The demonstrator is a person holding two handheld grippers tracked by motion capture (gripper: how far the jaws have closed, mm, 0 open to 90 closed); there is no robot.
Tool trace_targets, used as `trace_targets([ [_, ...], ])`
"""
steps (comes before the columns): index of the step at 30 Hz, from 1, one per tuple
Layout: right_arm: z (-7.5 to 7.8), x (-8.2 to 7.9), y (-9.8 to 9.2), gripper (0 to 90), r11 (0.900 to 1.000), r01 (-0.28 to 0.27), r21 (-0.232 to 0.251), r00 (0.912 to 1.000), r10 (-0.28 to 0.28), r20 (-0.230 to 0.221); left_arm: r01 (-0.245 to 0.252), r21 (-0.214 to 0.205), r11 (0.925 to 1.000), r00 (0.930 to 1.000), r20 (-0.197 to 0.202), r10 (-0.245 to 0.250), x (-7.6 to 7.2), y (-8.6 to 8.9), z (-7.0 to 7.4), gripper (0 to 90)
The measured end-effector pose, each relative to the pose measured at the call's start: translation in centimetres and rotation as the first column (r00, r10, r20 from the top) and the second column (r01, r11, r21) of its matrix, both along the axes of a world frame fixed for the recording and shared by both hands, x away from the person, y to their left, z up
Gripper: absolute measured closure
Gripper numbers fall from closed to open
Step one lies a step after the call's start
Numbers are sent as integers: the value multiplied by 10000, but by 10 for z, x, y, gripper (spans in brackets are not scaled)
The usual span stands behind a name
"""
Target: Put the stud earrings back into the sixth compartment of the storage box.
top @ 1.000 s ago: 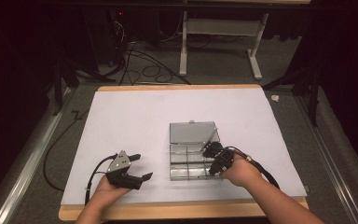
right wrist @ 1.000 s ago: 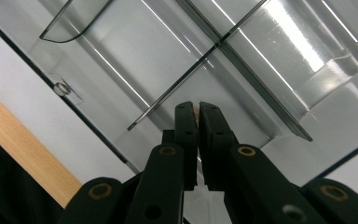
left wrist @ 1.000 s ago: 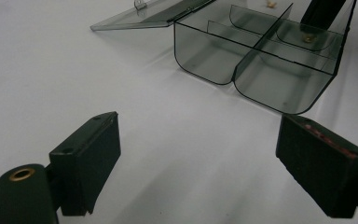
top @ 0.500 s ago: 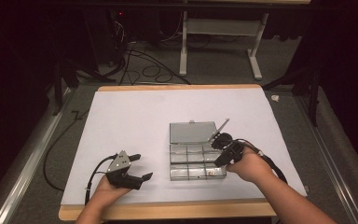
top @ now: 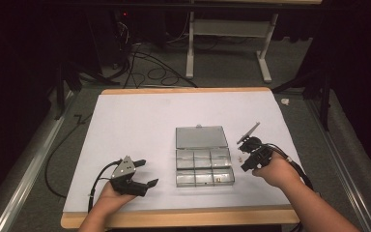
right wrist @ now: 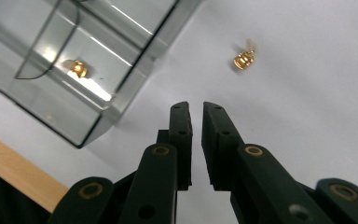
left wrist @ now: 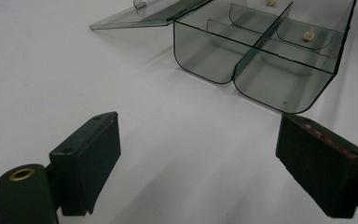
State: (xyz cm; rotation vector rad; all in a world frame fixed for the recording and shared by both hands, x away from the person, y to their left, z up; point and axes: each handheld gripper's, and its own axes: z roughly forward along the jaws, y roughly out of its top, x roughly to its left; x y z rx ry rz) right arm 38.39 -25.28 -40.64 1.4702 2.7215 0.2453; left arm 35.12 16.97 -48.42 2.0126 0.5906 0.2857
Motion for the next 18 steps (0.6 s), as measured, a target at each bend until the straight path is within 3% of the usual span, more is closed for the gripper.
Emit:
trace_targets([
  [4,-8,7,-5,829,9993,370,2,9992,-370,-121,20,38,10000,10000,13,-20,0,0,0,145],
  [8,-18,19,-7,817,9992,376,-106,9991,-378,-186,22,24,10000,10000,2,-22,0,0,0,146],
  [14,-22,29,-5,815,9987,490,-105,9987,-491,-160,29,-4,10000,10000,0,-29,0,0,0,146],
  [15,-22,30,-4,812,9973,728,-105,9970,-731,-240,33,5,10000,10000,3,-33,0,0,0,145],
  [18,-22,40,-5,804,9983,576,-68,9982,-577,-161,58,1,10000,10000,-21,-58,0,0,0,146],
])
